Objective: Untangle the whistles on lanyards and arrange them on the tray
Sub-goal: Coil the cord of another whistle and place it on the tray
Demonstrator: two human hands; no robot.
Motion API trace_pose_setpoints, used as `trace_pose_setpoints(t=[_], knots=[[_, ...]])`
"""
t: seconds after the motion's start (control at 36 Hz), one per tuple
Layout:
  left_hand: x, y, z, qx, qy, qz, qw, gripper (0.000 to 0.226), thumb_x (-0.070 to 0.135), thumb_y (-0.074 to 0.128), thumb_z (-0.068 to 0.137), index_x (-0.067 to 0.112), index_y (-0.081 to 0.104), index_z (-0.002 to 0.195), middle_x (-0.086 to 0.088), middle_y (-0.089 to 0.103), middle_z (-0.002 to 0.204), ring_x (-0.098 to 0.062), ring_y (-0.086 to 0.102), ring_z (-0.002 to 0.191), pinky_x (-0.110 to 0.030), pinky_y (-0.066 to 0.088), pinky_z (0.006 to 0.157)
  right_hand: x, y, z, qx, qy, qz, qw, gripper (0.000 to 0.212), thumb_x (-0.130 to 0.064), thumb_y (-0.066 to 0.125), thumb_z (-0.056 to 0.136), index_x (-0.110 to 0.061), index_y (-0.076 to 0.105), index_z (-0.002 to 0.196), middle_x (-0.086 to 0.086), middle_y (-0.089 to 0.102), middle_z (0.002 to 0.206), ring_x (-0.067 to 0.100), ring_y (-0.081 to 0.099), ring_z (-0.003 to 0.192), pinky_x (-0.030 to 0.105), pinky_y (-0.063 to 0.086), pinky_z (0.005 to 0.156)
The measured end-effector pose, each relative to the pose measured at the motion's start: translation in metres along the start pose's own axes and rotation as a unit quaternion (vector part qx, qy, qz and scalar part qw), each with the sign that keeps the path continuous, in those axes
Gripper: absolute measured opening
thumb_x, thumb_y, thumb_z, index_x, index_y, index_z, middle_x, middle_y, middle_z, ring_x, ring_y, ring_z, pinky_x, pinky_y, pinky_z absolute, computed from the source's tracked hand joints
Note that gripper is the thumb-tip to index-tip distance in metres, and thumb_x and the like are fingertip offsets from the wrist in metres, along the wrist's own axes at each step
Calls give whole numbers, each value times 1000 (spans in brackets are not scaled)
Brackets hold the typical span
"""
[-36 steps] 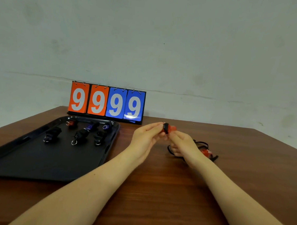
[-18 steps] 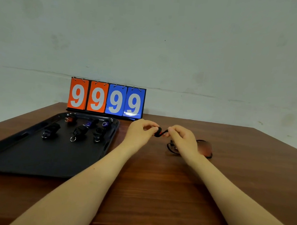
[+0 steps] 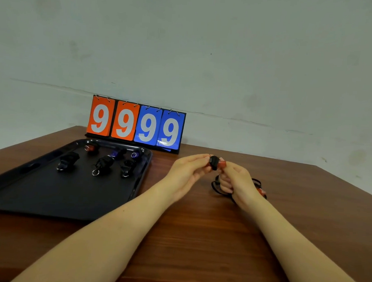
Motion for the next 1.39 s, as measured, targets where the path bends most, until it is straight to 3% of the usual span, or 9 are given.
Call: trace_pose_setpoints(t=[0.22, 0.33, 0.42, 0.53, 0.72, 0.86, 1.06, 1.19, 1.39], knots=[[1, -13, 5, 88, 30, -12, 996, 22, 1, 59, 91, -4, 65, 112, -17, 69, 107, -18, 68, 91, -22, 57, 78, 0, 11, -2, -12, -120, -283, 952, 36, -31, 43, 101, -14, 60, 75, -10, 40, 45, 3, 35, 42, 16, 30, 46], [6, -16, 6, 123, 72, 169, 975, 17, 8, 62, 91, 10, 69, 107, -7, 70, 105, -12, 69, 90, -24, 56, 84, 3, 14, -3, -15, -142, -373, 917, 30, -29, 43, 101, -26, 61, 78, -11, 45, 50, 2, 41, 47, 14, 34, 52], [14, -16, 7, 130, 134, 334, 924, 16, 11, 60, 92, 16, 70, 104, 0, 69, 103, -5, 66, 85, -18, 54, 80, 4, 15, -4, -29, -128, -412, 902, 29, -29, 42, 101, -30, 62, 80, -13, 49, 61, 7, 50, 58, 22, 39, 62], [15, -14, 10, 113, 173, 558, 804, 19, 21, 59, 94, 22, 69, 109, 2, 61, 105, -8, 56, 96, -19, 44, 84, 1, 16, -5, -37, -126, -405, 905, 30, -28, 42, 101, -26, 62, 79, -10, 49, 60, 1, 46, 54, 22, 36, 59], [13, -12, 8, 76, 138, 591, 792, 19, 22, 61, 93, 21, 72, 108, 6, 63, 101, -5, 57, 92, -21, 45, 85, -2, 6, -5, -12, -111, -279, 954, 32, -28, 47, 100, -18, 61, 72, -13, 46, 45, 0, 39, 41, 12, 30, 47], [5, -5, 4, -20, 77, 505, 859, 22, 18, 63, 91, 16, 71, 111, 8, 71, 94, -2, 68, 76, -18, 54, 77, -2, -1, -2, 14, -59, -172, 983, 36, -29, 51, 98, -13, 52, 65, -12, 40, 43, 4, 33, 40, 15, 30, 42], [-4, 6, -2, -59, 10, 226, 972, 19, 10, 60, 92, 7, 70, 108, -4, 74, 97, -9, 69, 85, -19, 53, 76, -3, -6, 0, 7, -17, -46, 999, 37, -36, 57, 94, -11, 52, 68, 1, 39, 57, 13, 32, 47, 23, 24, 40], [-4, 8, -2, -29, 8, 61, 998, 21, 0, 55, 93, -4, 65, 111, -10, 71, 100, -14, 68, 90, -18, 55, 74, 3, 2, 1, -5, 31, 18, 999, 29, -28, 47, 99, -9, 61, 82, -4, 41, 49, 8, 26, 40, 20, 21, 36], [1, -4, 2, 48, 38, 8, 998, 15, 4, 57, 93, 0, 67, 104, -13, 70, 98, -12, 66, 79, -19, 55, 70, 5, 12, 0, -42, -1, -115, 992, 35, -30, 42, 102, -11, 59, 78, -4, 32, 52, 7, 25, 41, 19, 22, 39]])
Point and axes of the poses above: each hand's wrist, its own z-axis towards the middle knuckle, its own y-axis out of the palm, x = y × z, the point moved 4 cm from there along z, towards the middle knuckle
